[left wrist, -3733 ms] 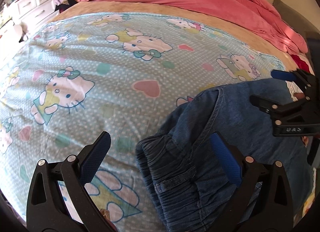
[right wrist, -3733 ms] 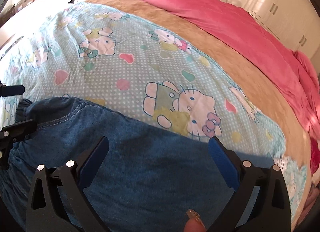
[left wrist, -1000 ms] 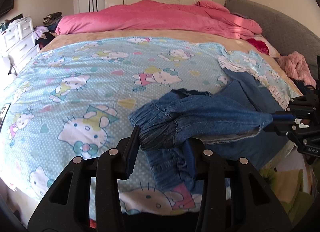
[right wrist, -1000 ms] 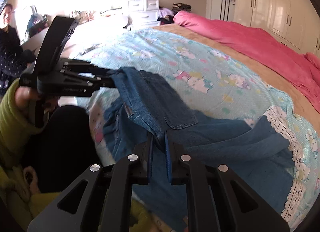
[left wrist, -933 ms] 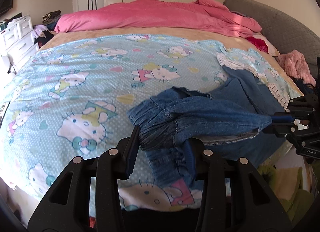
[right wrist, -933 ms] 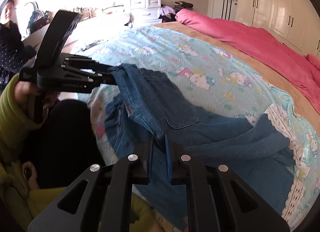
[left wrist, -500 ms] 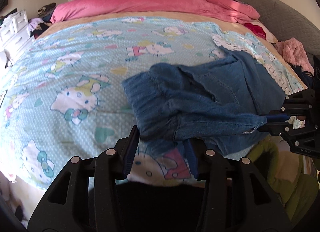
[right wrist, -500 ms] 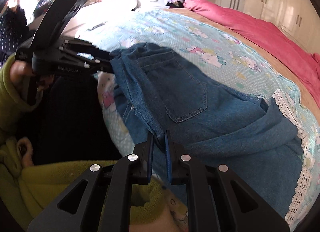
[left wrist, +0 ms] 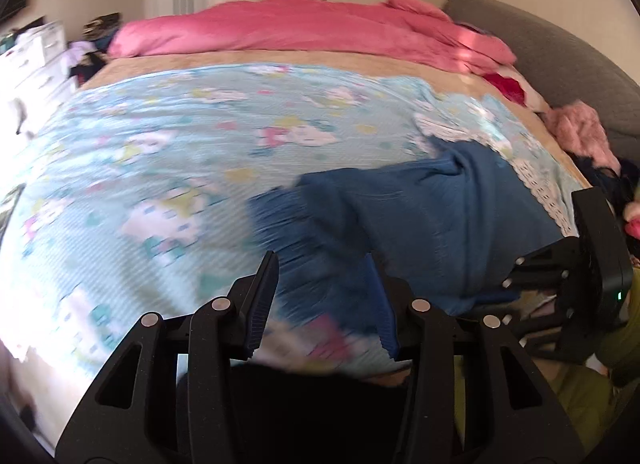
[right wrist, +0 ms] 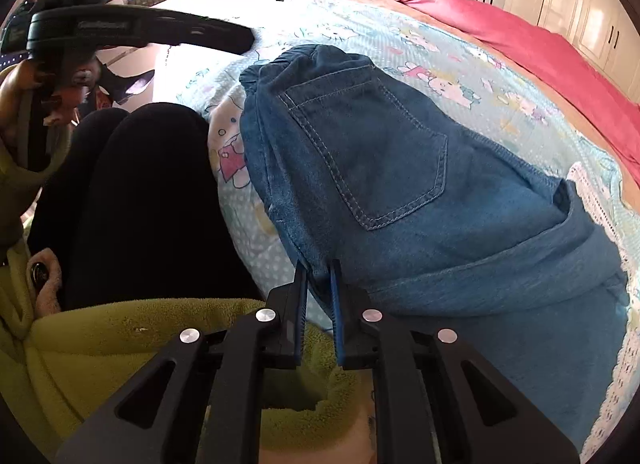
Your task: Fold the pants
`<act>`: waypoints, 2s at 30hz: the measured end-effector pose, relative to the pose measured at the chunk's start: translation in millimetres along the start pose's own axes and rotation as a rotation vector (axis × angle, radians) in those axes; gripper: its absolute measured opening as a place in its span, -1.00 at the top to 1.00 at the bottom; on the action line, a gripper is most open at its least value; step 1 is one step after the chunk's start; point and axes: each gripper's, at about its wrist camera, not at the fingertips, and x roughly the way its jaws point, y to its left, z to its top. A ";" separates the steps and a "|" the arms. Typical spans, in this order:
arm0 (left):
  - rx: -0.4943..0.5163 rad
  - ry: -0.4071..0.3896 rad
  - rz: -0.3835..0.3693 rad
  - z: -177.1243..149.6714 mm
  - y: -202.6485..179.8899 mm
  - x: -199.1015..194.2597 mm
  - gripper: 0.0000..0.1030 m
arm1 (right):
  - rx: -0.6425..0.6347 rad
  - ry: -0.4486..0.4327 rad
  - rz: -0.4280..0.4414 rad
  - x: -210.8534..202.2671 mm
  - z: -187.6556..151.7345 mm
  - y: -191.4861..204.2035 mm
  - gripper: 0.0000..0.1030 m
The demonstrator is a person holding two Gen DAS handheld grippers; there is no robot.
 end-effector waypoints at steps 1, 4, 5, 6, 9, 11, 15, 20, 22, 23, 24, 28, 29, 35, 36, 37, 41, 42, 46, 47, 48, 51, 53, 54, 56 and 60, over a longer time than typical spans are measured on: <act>0.014 0.015 -0.006 2.1 -4.6 8.7 0.30 | 0.009 0.000 0.007 -1.0 -0.6 -0.9 0.75; 0.062 0.092 0.062 -6.4 -10.2 41.0 0.30 | 0.026 0.005 0.035 -8.5 -2.6 -4.5 0.64; 0.071 0.105 0.075 -10.9 -9.3 46.9 0.30 | 0.033 -0.002 0.050 -13.6 -2.5 -6.0 0.63; 0.064 0.110 0.077 -16.2 -6.4 50.0 0.30 | 0.042 -0.014 0.065 -19.4 -2.2 -8.6 0.63; 0.048 0.100 0.068 -19.5 -1.7 46.3 0.30 | 0.102 -0.090 0.076 -34.5 7.3 -21.7 0.55; 0.042 0.098 0.065 -20.8 -0.8 46.3 0.30 | 0.153 -0.118 0.059 -33.1 15.6 -30.4 0.47; 0.046 0.089 0.067 -22.7 -2.1 46.3 0.30 | 0.216 -0.014 0.045 3.2 20.2 -36.4 0.30; 0.028 0.081 0.049 -24.8 1.0 45.2 0.29 | 0.200 0.045 -0.004 18.4 14.4 -26.8 0.22; 0.013 0.076 0.043 -23.9 3.1 44.4 0.29 | 0.232 0.025 0.020 8.7 14.3 -32.1 0.18; 0.005 0.073 0.039 -23.5 4.2 43.6 0.29 | 0.243 0.016 0.022 6.1 18.2 -30.7 0.15; 0.001 0.071 0.037 -23.6 4.9 42.9 0.29 | 0.253 0.001 0.022 1.0 18.5 -32.6 0.14; -0.019 0.044 0.039 -23.2 5.6 30.7 0.11 | 0.291 -0.060 -0.009 -24.2 16.9 -43.4 0.03; -0.027 0.028 0.046 -22.2 7.0 24.7 0.06 | 0.300 -0.078 -0.018 -31.1 16.5 -46.5 -0.02; -0.084 -0.055 0.068 -12.3 16.6 -7.1 -0.18 | 0.352 -0.156 -0.084 -59.8 10.6 -67.7 -0.18; -0.088 -0.067 0.071 -10.2 16.2 -12.2 -0.23 | 0.360 -0.166 -0.093 -62.6 7.2 -71.7 -0.38; -0.088 -0.072 0.071 -9.1 14.8 -14.0 -0.28 | 0.373 -0.180 -0.109 -66.1 6.9 -76.5 -0.41; -0.083 -0.074 0.043 -2.0 3.9 -14.7 -0.37 | 0.420 -0.202 -0.174 -77.2 8.3 -98.3 -0.49; -0.077 -0.072 0.036 -1.5 0.9 -14.8 -0.39 | 0.432 -0.205 -0.191 -77.8 10.5 -100.6 -0.49; -0.033 -0.061 0.005 1.5 -14.6 -8.9 -0.48 | 0.464 -0.220 -0.239 -82.7 13.6 -120.3 -0.65; -0.026 -0.053 0.000 3.4 -17.8 -6.0 -0.48 | 0.474 -0.227 -0.249 -85.0 14.5 -124.6 -0.66; -0.025 -0.048 -0.006 4.7 -19.9 -3.1 -0.48 | 0.482 -0.237 -0.251 -88.4 16.5 -129.8 -0.66; -0.051 -0.024 -0.064 8.0 -26.9 6.6 -0.48 | 0.476 -0.251 -0.282 -96.1 25.7 -142.0 -0.72; -0.047 -0.007 -0.115 9.1 -36.2 12.3 -0.48 | 0.473 -0.258 -0.299 -98.3 31.3 -150.9 -0.73; -0.035 -0.001 -0.119 9.5 -42.0 14.5 -0.48 | 0.480 -0.263 -0.306 -98.6 35.8 -159.0 -0.73; -0.002 0.011 -0.129 12.4 -56.0 21.7 -0.48 | 0.493 -0.261 -0.307 -96.8 43.2 -171.4 -0.73; 0.020 0.025 -0.173 14.8 -78.3 37.5 -0.48 | 0.542 -0.233 -0.271 -82.9 59.1 -200.0 -0.73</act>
